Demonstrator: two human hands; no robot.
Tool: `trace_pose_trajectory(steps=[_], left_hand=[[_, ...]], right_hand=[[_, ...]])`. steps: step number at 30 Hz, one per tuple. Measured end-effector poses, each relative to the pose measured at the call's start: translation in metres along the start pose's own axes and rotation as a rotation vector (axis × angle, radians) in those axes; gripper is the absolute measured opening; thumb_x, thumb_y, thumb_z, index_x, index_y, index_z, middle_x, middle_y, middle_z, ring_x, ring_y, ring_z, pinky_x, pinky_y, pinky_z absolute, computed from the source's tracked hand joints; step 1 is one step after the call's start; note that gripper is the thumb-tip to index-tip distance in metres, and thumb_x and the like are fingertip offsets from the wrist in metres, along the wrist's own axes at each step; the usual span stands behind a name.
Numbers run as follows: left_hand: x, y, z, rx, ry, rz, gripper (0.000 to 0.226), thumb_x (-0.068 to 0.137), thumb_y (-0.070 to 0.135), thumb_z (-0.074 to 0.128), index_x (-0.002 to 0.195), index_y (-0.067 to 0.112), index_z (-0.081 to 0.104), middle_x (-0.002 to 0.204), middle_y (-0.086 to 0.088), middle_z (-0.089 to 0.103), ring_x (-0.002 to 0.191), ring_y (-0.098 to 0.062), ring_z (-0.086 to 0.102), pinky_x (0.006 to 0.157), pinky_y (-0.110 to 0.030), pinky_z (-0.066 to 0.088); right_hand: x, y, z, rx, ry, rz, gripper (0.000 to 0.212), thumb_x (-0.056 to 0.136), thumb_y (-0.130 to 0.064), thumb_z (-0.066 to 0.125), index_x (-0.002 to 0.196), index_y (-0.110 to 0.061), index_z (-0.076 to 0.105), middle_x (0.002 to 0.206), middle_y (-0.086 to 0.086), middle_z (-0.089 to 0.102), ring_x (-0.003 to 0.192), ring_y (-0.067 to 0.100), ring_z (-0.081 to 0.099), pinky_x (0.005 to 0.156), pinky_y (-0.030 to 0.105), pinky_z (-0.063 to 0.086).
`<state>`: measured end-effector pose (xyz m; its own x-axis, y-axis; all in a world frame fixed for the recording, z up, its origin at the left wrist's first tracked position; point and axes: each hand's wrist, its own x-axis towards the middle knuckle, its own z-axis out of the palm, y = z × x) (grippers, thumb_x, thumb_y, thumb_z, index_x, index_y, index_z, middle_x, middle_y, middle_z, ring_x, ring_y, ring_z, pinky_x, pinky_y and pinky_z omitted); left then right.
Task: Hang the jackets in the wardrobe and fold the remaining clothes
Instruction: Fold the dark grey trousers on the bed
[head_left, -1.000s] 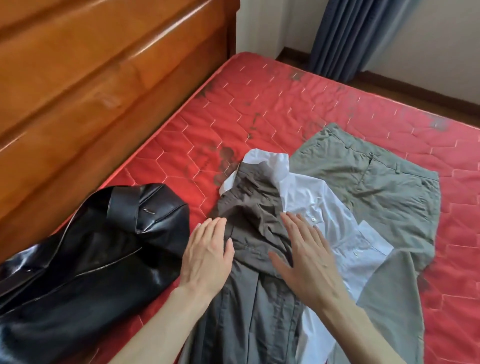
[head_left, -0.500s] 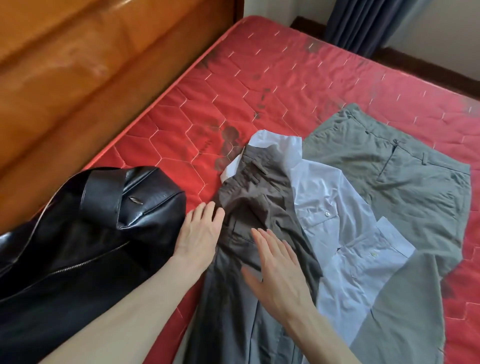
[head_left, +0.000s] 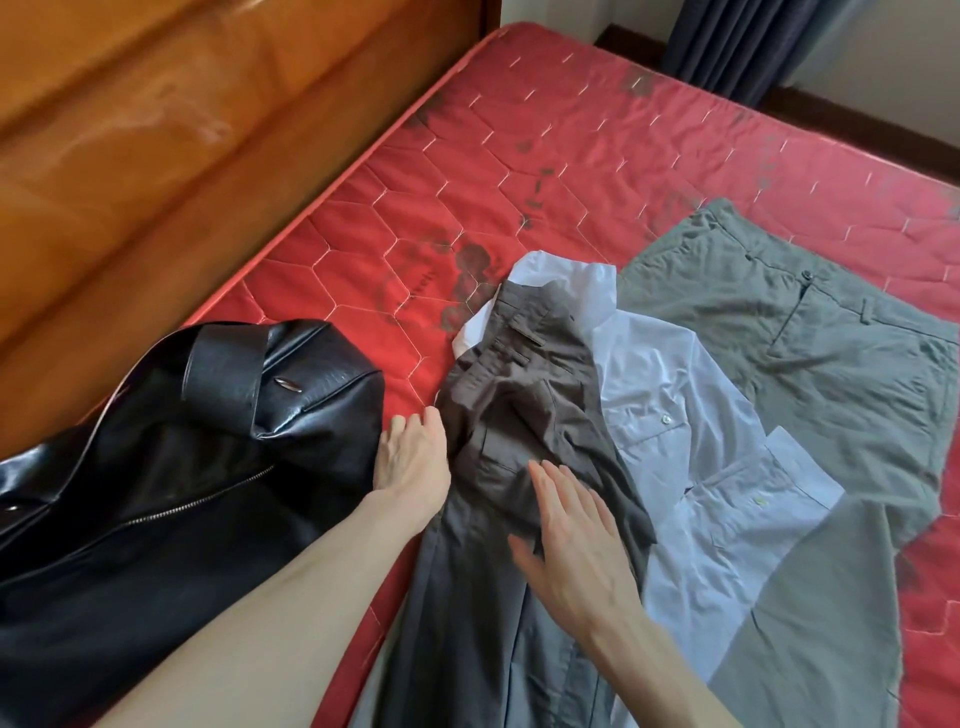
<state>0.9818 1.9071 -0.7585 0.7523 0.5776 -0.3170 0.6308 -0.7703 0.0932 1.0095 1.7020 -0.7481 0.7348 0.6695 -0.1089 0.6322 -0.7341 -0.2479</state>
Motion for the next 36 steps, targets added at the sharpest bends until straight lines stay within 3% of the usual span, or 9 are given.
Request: trace_pose_trajectory(steps=[2,9,14,19,23,27,31,34,36], left_hand=[[-0.008,0.0,-0.005,-0.097,0.037,0.014,0.003,0.101,0.019,0.053,0.103,0.019,0.05,0.12,-0.006,0.057,0.121,-0.029,0.046,0.101,-0.04,0.036],[-0.048,0.027,-0.033,-0.65,0.318,0.112,0.018,0.095,0.026,0.057,0.082,0.017,0.047,0.091,0.004,0.052,0.082,-0.023,0.056,0.071,-0.04,0.047],[-0.082,0.065,-0.079,-0.855,0.429,0.376,0.009,0.091,0.018,0.064,0.095,0.012,0.059,0.086,0.002,0.064,0.081,-0.016,0.061,0.076,-0.029,0.051],[-0.106,0.081,-0.105,-0.826,0.519,0.579,0.034,0.089,0.004,0.055,0.122,0.002,0.061,0.127,-0.006,0.061,0.119,-0.01,0.054,0.106,-0.014,0.036],[-0.107,0.08,-0.089,-0.79,0.56,0.431,0.054,0.075,-0.016,0.053,0.126,0.002,0.054,0.127,-0.008,0.054,0.12,-0.015,0.049,0.107,-0.014,0.034],[-0.099,0.074,-0.062,-0.742,0.378,0.106,0.059,0.074,-0.011,0.055,0.129,0.008,0.045,0.125,-0.009,0.05,0.117,-0.031,0.049,0.1,-0.047,0.046],[-0.095,0.081,-0.082,-0.984,0.211,-0.205,0.068,0.078,-0.003,0.058,0.143,0.007,0.039,0.139,-0.016,0.049,0.134,-0.037,0.042,0.113,-0.05,0.036],[-0.069,0.066,-0.068,-1.097,0.205,-0.213,0.094,0.077,0.021,0.077,0.157,0.019,0.027,0.151,-0.011,0.047,0.14,-0.03,0.045,0.115,-0.05,0.039],[-0.05,0.058,-0.065,-1.147,0.124,-0.226,0.117,0.062,0.068,0.074,0.158,0.021,0.029,0.155,-0.013,0.045,0.143,-0.032,0.045,0.116,-0.051,0.04]], right_hand=[[-0.002,-0.002,-0.001,0.009,-0.012,0.008,0.087,0.075,-0.04,0.085,0.15,-0.011,0.051,0.149,0.008,0.057,0.141,0.025,0.053,0.111,0.045,0.048],[0.005,-0.019,-0.02,0.236,0.063,0.075,0.114,0.079,-0.032,0.081,0.165,-0.027,0.007,0.17,0.007,0.021,0.15,0.026,0.037,0.118,0.04,0.039],[0.021,-0.024,-0.053,0.291,0.438,0.12,0.062,0.092,-0.017,0.068,0.15,-0.022,0.046,0.158,0.004,0.043,0.138,0.024,0.049,0.107,0.037,0.044],[0.017,-0.002,-0.097,0.48,0.532,0.21,0.031,0.095,-0.018,0.052,0.123,-0.018,0.067,0.098,-0.001,0.074,0.086,0.026,0.068,0.071,0.036,0.048],[-0.002,0.009,-0.132,0.68,0.563,0.201,0.033,0.1,-0.002,0.052,0.123,-0.021,0.066,0.074,-0.02,0.062,0.068,0.009,0.057,0.063,0.017,0.039],[-0.035,0.013,-0.169,0.97,0.515,0.17,0.028,0.104,0.001,0.051,0.114,-0.02,0.066,0.085,-0.023,0.064,0.082,-0.001,0.058,0.076,0.011,0.042],[-0.072,0.023,-0.204,1.166,0.509,0.154,0.032,0.103,0.004,0.051,0.098,-0.018,0.072,0.082,0.002,0.066,0.081,0.008,0.057,0.073,0.024,0.044],[-0.096,0.032,-0.236,1.264,0.556,0.177,0.027,0.097,-0.007,0.055,0.076,-0.02,0.067,0.069,0.0,0.05,0.07,0.016,0.043,0.063,0.037,0.031],[-0.112,0.039,-0.262,1.279,0.589,0.198,0.028,0.09,-0.014,0.052,0.067,-0.023,0.065,0.064,-0.008,0.047,0.066,0.014,0.04,0.06,0.037,0.027]])
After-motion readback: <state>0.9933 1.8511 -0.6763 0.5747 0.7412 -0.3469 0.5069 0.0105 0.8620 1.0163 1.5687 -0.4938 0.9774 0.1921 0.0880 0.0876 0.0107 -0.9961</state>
